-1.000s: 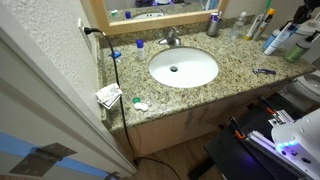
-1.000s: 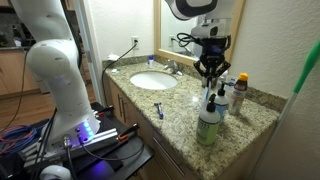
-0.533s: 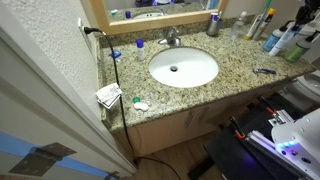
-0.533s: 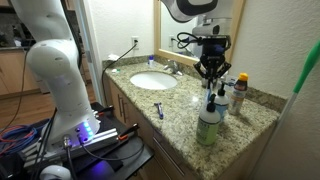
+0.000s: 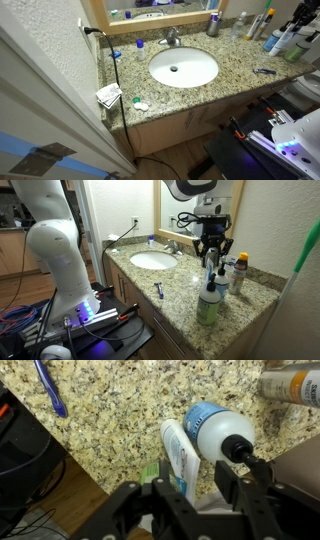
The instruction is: Move all the bottles away from the sink
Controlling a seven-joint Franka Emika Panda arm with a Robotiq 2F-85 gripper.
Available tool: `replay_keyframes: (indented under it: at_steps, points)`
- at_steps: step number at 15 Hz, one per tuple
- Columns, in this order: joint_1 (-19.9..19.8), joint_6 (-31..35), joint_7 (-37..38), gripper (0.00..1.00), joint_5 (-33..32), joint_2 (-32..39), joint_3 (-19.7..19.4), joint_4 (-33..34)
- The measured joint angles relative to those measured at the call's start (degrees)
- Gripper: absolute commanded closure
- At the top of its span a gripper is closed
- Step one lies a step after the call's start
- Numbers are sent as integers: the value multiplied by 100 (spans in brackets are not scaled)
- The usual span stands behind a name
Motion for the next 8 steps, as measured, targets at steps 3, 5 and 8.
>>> replay_keyframes:
  at_steps: [3, 5, 8]
  points:
    - [1, -1, -406, 0, 88, 0, 1, 0]
    - [2, 24, -833, 0, 272, 0, 3, 0]
    - [12, 315, -1673, 0, 742, 1, 8, -4]
